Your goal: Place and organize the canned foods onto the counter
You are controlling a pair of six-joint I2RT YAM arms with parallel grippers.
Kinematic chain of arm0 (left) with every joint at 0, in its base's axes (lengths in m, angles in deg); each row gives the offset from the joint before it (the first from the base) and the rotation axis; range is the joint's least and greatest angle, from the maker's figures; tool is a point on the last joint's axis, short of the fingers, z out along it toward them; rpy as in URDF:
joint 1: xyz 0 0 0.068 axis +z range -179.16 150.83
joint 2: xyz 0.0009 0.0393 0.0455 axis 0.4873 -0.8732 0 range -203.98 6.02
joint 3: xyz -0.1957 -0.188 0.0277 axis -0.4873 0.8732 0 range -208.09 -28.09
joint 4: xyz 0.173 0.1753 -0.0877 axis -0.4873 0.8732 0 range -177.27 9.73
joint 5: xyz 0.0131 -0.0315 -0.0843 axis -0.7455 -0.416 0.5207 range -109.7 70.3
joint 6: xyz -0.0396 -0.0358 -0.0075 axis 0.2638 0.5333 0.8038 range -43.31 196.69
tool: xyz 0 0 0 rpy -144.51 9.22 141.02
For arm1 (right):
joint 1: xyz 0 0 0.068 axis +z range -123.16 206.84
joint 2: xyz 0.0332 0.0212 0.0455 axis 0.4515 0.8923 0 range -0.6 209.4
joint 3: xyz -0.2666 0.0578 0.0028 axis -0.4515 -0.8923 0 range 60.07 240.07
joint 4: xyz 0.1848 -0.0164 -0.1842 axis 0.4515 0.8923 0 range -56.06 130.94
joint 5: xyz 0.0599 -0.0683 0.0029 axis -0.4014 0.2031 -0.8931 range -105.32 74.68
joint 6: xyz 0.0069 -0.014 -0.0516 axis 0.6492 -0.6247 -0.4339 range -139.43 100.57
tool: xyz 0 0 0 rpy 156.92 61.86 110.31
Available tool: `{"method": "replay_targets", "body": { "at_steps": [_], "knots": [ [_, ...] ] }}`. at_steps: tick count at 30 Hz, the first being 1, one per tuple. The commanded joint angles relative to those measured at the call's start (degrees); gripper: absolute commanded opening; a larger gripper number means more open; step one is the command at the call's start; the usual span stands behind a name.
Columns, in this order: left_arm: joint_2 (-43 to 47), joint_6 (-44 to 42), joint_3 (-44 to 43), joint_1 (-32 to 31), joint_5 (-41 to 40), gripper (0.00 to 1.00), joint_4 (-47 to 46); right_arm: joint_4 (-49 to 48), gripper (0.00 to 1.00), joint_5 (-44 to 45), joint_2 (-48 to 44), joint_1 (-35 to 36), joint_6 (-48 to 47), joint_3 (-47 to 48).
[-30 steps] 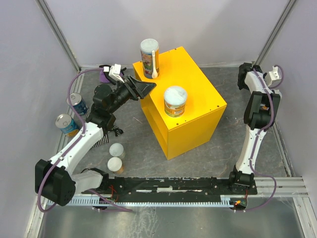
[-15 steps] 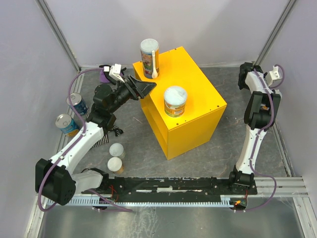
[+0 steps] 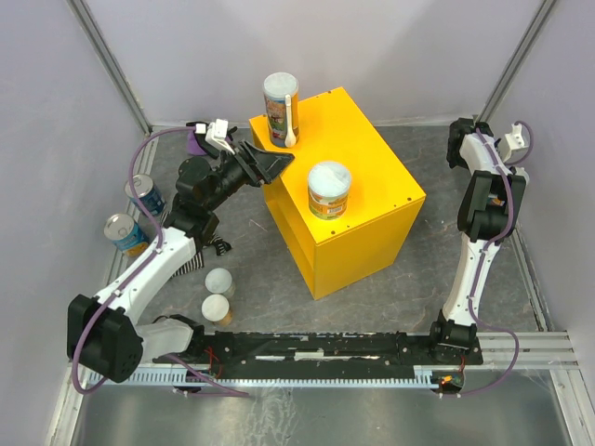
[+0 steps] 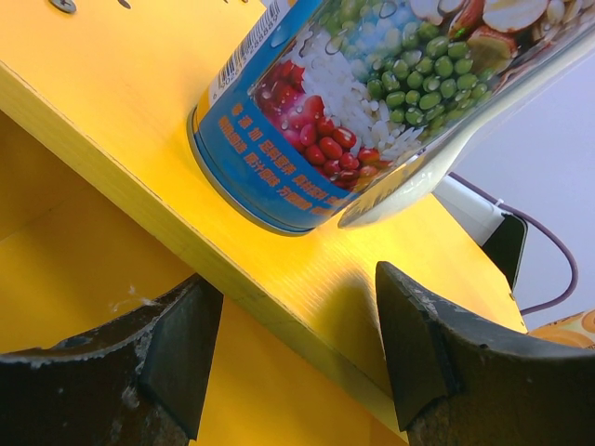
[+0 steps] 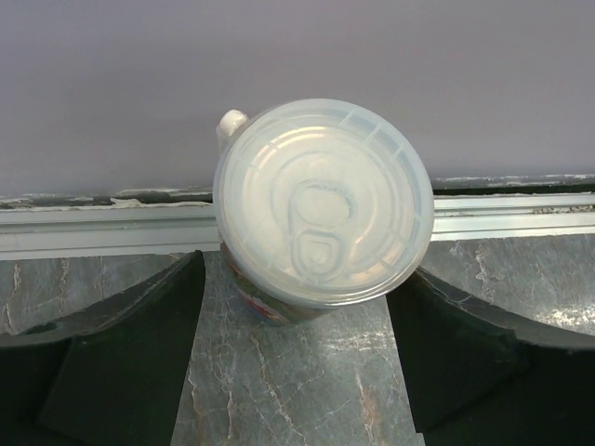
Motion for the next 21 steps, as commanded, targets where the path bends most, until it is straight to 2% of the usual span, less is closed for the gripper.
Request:
{"method": "replay_targets", "body": {
  "at_steps": [1, 4, 21],
  "knots": [
    [-1.4, -1.1, -0.2, -0.1, -1.0, 0.72, 0.8, -0.4, 0.82, 1.5, -0.1, -0.3, 0.5, 2.0],
    [-1.5, -1.1, -0.1, -0.2, -0.9, 0.72, 0.5, -2.0, 0.78, 1.4, -0.6, -0.2, -1.2, 1.0],
    [-2.0, -1.1, 0.3, -0.2, -0.8, 0.72, -0.8, -12.1, 0.71, 2.3, -2.2, 1.8, -10.7, -3.0]
  ]
}}
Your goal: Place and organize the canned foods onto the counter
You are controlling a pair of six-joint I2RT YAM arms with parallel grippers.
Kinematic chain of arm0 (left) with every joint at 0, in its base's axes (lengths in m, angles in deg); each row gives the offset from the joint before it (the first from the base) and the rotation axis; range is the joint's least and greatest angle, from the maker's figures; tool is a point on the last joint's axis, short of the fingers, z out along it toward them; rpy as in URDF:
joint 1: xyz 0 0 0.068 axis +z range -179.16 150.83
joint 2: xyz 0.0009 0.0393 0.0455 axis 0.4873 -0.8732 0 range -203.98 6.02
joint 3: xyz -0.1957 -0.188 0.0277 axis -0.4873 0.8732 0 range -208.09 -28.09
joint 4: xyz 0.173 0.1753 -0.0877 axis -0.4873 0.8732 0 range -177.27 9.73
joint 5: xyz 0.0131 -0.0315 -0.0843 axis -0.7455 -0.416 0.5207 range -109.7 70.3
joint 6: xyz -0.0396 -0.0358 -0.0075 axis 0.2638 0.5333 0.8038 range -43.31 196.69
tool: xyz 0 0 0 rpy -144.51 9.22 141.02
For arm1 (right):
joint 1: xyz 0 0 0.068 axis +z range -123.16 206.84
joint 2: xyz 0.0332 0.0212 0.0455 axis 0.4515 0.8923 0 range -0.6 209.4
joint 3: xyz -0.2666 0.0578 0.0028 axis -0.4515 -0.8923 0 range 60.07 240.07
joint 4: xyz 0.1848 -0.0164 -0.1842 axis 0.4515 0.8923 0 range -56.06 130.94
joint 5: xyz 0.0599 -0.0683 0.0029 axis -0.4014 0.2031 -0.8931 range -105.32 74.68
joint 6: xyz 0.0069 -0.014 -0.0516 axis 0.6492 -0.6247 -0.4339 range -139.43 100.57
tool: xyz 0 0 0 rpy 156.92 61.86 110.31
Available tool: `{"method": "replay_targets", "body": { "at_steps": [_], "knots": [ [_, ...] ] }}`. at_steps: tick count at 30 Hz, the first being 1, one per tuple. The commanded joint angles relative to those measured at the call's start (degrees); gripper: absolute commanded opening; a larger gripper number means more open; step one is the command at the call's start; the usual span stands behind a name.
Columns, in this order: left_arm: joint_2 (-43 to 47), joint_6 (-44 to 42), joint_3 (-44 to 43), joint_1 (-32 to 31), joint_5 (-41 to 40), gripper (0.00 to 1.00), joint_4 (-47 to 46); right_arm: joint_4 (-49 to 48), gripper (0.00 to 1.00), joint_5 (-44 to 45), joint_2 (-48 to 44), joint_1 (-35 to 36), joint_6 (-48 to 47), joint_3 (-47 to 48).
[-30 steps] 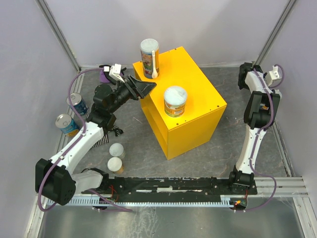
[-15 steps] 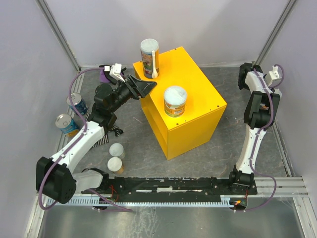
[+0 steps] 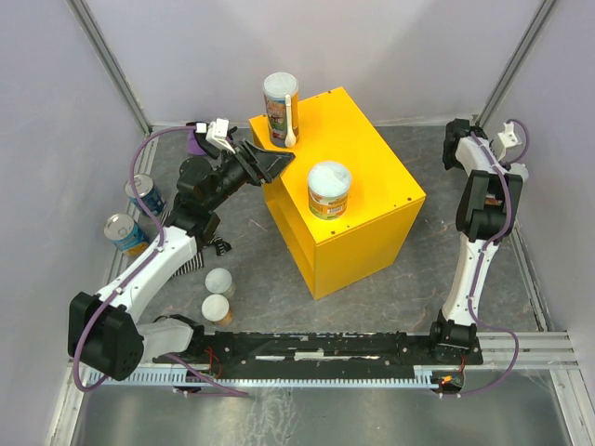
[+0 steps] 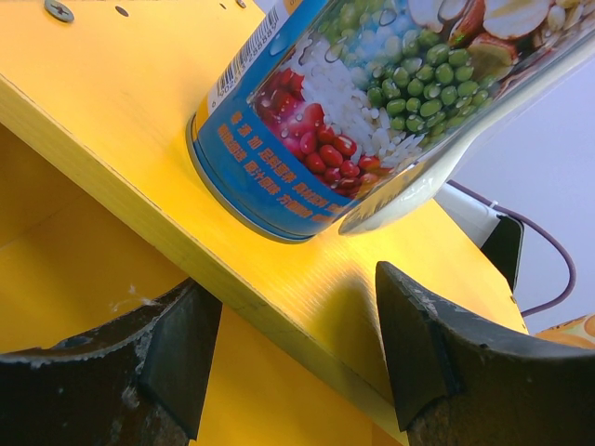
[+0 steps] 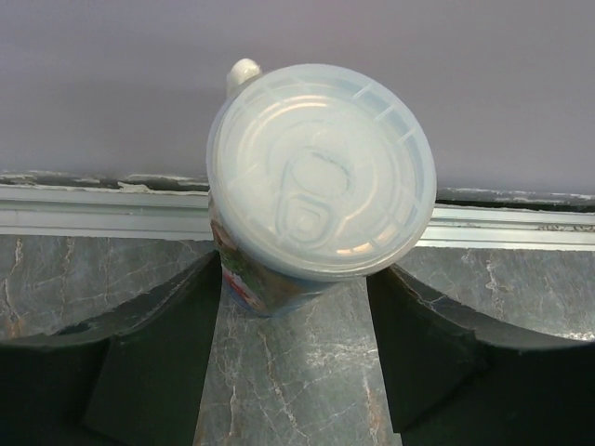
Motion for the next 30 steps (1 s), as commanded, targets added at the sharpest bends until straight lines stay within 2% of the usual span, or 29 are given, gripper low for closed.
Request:
{"method": "replay_targets", "body": {
  "at_steps": [1, 14, 17, 24, 30],
  "knots": [
    [-1.3, -1.2, 0.5, -0.1, -0.8, 0.72, 0.7, -4.6, 0.70, 1.4, -2.2, 0.9, -3.0, -0.3],
    [-1.5, -1.3, 0.4, -0.2, -0.7, 0.72, 0.4, -8.9, 0.68, 2.0, -3.4, 3.1, -7.0, -3.0],
    [-1.5, -1.3, 0.4, -0.2, -0.6, 0.72, 0.5, -8.4, 0.72, 2.4, -4.5, 4.2, -7.2, -3.6],
    [-1.2, -1.2, -0.3, 0.0, -0.2, 0.73, 0.9, -5.9, 0.92, 2.0, -8.6, 6.0, -7.2, -4.3],
    [-1.8, -0.8, -2.4, 0.0, 0.2, 0.73, 2.4, 2.6, 0.96, 0.1, -10.6, 6.9, -2.5, 0.6]
  ]
}}
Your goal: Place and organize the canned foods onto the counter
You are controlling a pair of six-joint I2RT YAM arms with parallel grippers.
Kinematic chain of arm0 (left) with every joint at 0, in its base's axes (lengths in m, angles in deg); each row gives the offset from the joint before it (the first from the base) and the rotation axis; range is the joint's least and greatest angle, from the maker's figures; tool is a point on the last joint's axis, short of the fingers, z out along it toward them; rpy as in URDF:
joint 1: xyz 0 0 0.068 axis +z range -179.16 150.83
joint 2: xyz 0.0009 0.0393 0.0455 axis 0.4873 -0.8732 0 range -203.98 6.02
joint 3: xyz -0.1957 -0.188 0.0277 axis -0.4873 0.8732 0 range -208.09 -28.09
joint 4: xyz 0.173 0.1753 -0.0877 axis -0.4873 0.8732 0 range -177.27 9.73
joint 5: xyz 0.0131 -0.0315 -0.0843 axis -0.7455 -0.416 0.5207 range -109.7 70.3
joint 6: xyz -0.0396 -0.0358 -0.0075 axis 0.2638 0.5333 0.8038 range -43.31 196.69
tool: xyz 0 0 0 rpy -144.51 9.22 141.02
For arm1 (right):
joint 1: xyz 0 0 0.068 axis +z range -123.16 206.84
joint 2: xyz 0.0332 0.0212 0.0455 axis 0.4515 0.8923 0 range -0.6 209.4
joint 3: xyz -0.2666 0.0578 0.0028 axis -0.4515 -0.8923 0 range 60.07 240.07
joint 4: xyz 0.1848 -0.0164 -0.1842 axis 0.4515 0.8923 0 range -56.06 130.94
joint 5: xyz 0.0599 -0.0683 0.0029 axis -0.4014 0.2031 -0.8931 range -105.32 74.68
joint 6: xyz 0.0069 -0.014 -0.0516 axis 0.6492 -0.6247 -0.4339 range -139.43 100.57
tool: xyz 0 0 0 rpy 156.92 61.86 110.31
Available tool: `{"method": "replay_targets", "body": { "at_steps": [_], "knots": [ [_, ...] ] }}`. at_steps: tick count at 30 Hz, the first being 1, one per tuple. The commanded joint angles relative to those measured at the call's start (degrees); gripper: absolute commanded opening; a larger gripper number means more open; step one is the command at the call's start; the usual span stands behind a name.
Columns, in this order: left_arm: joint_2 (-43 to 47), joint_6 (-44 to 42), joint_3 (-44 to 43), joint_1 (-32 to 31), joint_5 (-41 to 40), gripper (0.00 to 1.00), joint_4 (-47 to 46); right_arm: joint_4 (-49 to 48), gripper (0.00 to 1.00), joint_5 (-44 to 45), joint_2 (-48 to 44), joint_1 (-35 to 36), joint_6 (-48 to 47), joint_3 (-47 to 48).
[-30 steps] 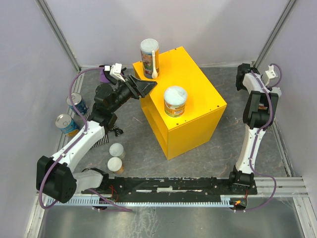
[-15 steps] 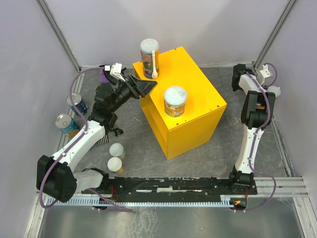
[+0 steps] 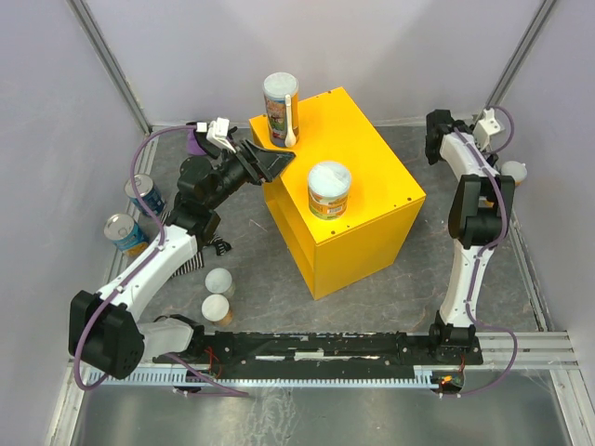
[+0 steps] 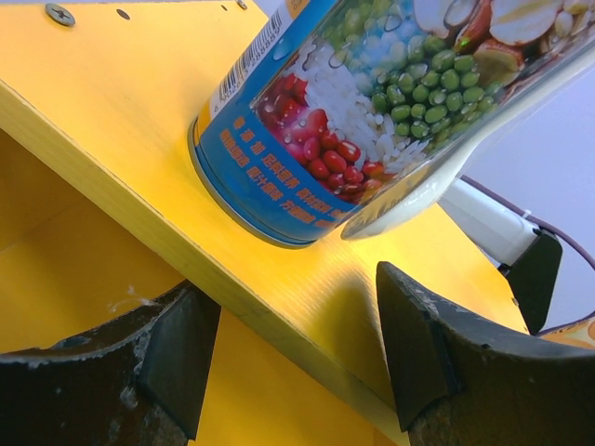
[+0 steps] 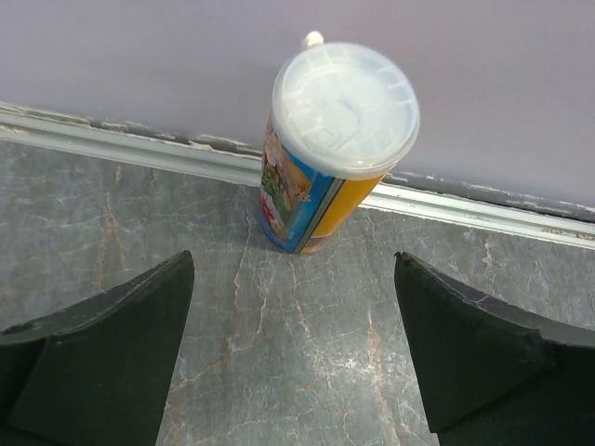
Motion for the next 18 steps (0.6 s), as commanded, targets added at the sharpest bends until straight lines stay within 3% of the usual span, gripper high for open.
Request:
{"method": "replay_targets", "body": {
  "at_steps": [1, 10, 18],
  "knots": [
    [-1.6, -0.8, -3.3, 0.0, 0.2, 0.73, 3.5, 9.1, 0.96, -0.3, -4.5, 0.2, 5.4, 6.0],
    [-4.7, 0.4, -10.5, 0.2, -0.1, 0.73, 9.2, 32.4, 0.97, -8.0, -1.9, -0.5, 18.6, 25.2],
    [-6.6, 0.5, -13.2, 0.3, 0.4, 0.74, 10.7, 34.7, 0.96, -16.8, -4.4, -4.9, 22.1, 27.2]
  ]
}}
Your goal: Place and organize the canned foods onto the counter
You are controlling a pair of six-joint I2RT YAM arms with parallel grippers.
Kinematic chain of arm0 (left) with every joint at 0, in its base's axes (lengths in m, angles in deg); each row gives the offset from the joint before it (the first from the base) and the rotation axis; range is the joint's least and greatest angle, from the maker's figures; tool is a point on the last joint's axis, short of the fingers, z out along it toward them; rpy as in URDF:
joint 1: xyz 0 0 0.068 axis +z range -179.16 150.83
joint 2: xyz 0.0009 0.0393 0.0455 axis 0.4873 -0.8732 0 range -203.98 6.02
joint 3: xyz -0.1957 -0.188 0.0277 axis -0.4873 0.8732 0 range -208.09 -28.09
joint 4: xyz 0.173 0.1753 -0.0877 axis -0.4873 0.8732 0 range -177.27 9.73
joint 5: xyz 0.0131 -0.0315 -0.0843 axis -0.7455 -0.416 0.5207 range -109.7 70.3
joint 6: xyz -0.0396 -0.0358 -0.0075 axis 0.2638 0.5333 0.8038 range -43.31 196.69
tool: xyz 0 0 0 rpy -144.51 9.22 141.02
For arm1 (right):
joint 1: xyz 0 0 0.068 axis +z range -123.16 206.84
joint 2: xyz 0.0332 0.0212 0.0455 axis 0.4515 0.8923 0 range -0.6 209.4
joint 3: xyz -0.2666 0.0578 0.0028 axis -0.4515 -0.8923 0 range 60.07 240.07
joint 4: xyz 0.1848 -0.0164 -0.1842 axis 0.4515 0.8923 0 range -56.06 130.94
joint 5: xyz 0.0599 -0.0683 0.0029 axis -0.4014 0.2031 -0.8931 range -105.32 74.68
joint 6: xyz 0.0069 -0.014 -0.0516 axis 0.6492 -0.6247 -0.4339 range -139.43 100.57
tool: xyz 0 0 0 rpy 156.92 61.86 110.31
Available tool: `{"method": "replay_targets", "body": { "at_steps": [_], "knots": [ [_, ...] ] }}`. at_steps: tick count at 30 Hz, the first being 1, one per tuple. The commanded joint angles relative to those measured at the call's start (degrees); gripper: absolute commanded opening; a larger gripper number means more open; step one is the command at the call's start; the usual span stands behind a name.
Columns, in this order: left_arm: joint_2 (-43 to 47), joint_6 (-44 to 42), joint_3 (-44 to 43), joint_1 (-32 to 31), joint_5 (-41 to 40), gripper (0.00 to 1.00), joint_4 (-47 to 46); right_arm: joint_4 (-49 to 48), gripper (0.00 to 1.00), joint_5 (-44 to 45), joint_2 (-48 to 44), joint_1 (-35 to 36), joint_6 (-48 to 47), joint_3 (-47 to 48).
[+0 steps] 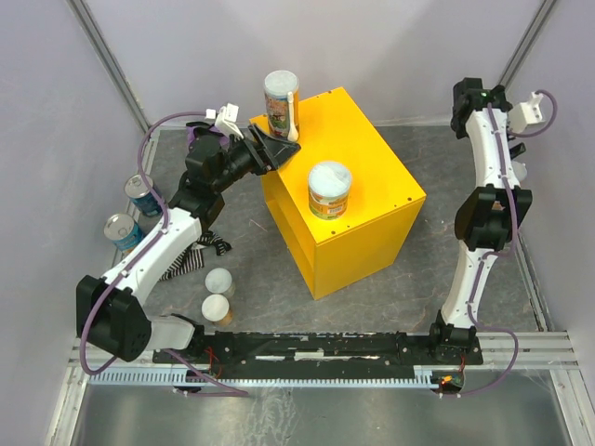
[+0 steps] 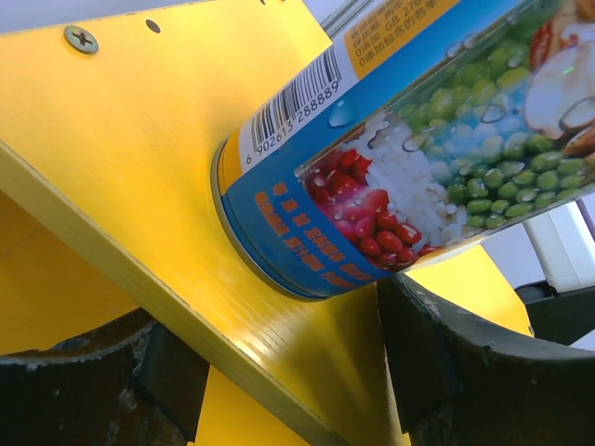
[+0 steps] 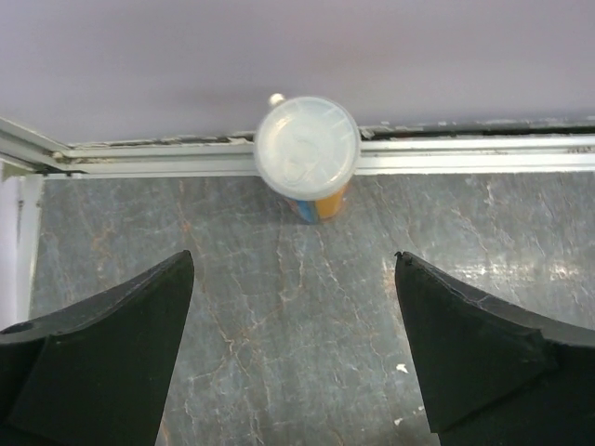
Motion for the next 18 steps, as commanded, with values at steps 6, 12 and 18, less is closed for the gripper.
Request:
{"method": "replay_targets", "body": {
  "at_steps": [6, 12, 18],
  "knots": [
    [-1.5, 0.3, -5.5, 0.2, 0.1, 0.74, 1.4, 10.3, 0.95, -6.1, 1.0, -5.2, 5.2, 8.8],
    [-2.6, 0.0, -8.1, 0.2, -0.3, 0.74, 3.4, 12.9, 0.94, -6.7, 3.9, -6.5, 6.0, 11.1],
    [-3.2, 0.5, -9.7, 0.3, -0.9, 0.74, 4.0, 3.9, 0.93, -1.3, 1.2, -6.3, -4.5, 7.8]
  ]
}}
